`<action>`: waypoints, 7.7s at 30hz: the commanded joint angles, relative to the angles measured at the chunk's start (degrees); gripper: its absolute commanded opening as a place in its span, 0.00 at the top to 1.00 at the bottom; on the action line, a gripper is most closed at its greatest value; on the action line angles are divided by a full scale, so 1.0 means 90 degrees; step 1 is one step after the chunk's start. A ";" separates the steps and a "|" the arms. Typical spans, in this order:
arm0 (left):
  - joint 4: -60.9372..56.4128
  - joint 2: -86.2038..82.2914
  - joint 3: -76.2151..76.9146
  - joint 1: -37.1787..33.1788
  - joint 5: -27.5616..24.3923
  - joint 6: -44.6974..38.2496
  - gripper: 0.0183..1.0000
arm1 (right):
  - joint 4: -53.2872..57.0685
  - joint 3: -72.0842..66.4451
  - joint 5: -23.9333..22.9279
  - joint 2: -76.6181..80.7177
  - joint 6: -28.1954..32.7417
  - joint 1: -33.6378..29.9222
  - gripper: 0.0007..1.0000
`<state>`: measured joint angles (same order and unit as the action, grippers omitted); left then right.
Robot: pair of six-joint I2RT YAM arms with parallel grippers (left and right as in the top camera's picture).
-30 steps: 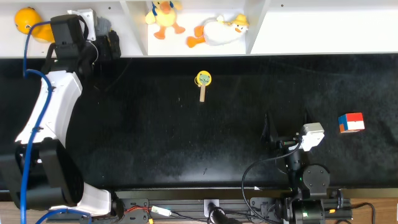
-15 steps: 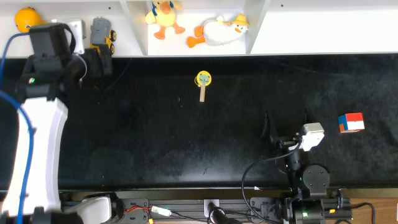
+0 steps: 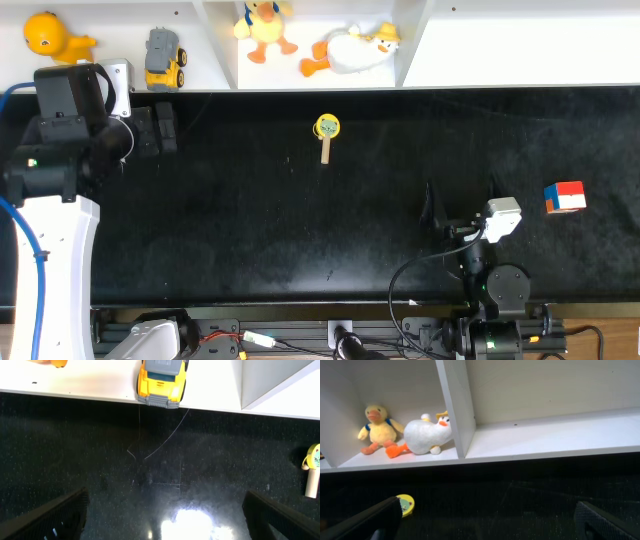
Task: Store Toys
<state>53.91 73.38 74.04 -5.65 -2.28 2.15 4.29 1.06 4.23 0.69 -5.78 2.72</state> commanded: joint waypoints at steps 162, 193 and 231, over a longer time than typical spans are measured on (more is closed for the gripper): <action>-0.5571 -0.8136 -0.8174 0.0029 0.1360 0.1936 0.00 | 0.4063 0.8140 -0.0423 1.1679 -0.2620 0.3604 0.07; -0.5571 -0.8136 -0.8174 0.0029 0.1360 0.1938 0.00 | 0.4643 0.8162 -0.0187 1.2794 -0.2739 0.3619 0.93; -0.5571 -0.8136 -0.8174 0.0029 0.1360 0.1936 0.00 | 0.7766 0.7555 -0.1141 0.8206 -0.3458 0.1797 0.96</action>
<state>3.86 0.75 0.67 -5.63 9.50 18.55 74.78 70.48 -4.10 75.81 -36.29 24.40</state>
